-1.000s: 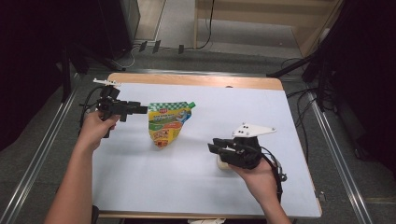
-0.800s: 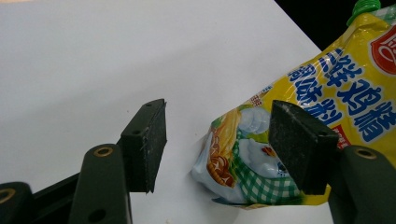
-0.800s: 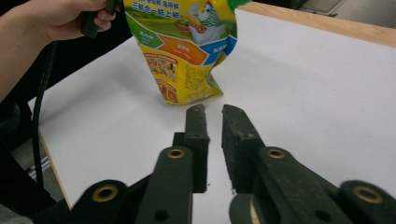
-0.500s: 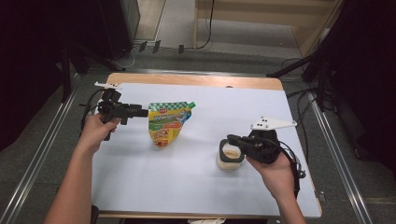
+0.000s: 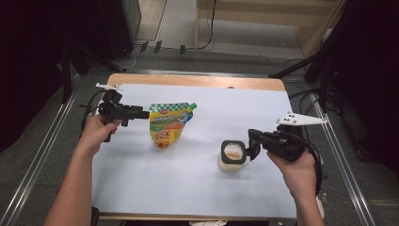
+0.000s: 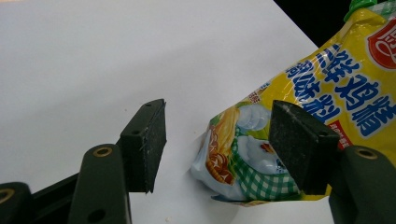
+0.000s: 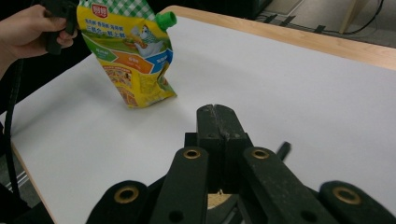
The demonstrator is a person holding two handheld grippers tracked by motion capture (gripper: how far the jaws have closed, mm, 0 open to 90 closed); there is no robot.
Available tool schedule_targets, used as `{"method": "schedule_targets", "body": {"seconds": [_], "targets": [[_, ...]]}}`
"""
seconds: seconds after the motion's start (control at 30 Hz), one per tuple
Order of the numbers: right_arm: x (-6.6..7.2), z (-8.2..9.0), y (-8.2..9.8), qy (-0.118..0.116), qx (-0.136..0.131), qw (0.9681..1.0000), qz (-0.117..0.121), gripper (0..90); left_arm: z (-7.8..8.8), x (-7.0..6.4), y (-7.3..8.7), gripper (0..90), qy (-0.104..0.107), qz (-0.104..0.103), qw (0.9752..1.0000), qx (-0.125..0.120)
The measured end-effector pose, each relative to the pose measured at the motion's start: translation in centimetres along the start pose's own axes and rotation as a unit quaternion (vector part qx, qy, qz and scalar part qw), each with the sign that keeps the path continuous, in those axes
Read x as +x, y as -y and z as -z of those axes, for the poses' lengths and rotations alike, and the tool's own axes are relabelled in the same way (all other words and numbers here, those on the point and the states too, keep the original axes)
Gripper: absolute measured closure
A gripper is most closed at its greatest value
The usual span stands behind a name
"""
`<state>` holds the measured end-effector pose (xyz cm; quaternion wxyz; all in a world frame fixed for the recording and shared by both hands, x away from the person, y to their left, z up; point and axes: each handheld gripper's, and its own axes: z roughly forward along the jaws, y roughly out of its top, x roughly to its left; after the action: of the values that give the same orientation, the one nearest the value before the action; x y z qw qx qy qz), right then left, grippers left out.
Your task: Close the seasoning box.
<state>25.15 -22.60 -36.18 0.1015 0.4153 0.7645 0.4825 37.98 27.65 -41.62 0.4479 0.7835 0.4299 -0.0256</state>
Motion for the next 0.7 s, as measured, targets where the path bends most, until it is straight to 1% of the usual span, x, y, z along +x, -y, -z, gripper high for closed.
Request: {"method": "schedule_targets", "body": {"seconds": [0.13, 0.23, 0.4, 0.47, 0.57, 0.7], "targets": [[-0.9, 0.9, 0.0, 0.013, -0.010, 0.9998, -0.007, 90.0, 0.1, 0.1, 0.0, 37.5, 0.000, 0.003, 1.0000, -0.003], [-1.4, 1.2, 0.2, 0.027, -0.011, 0.9995, -0.009, 90.0, 0.1, 0.1, 0.0, 37.5, 0.000, 0.001, 1.0000, -0.003], [-2.7, 1.7, 0.6, 0.048, -0.013, 0.9986, -0.020, 90.0, 0.2, 0.1, 0.1, 37.4, 0.000, 0.000, 1.0000, -0.005], [-3.3, 1.5, 0.9, 0.050, -0.011, 0.9983, -0.028, 90.0, 0.2, 0.2, 0.1, 37.4, -0.001, 0.001, 1.0000, -0.005], [-3.9, 0.6, 1.6, 0.048, 0.002, 0.9981, -0.039, 90.0, 0.2, 0.2, 0.1, 37.3, 0.000, 0.001, 1.0000, -0.003], [-4.0, -0.6, 2.2, 0.034, 0.016, 0.9982, -0.047, 90.0, 0.2, 0.1, 0.1, 37.2, -0.001, 0.000, 1.0000, -0.002]]}}
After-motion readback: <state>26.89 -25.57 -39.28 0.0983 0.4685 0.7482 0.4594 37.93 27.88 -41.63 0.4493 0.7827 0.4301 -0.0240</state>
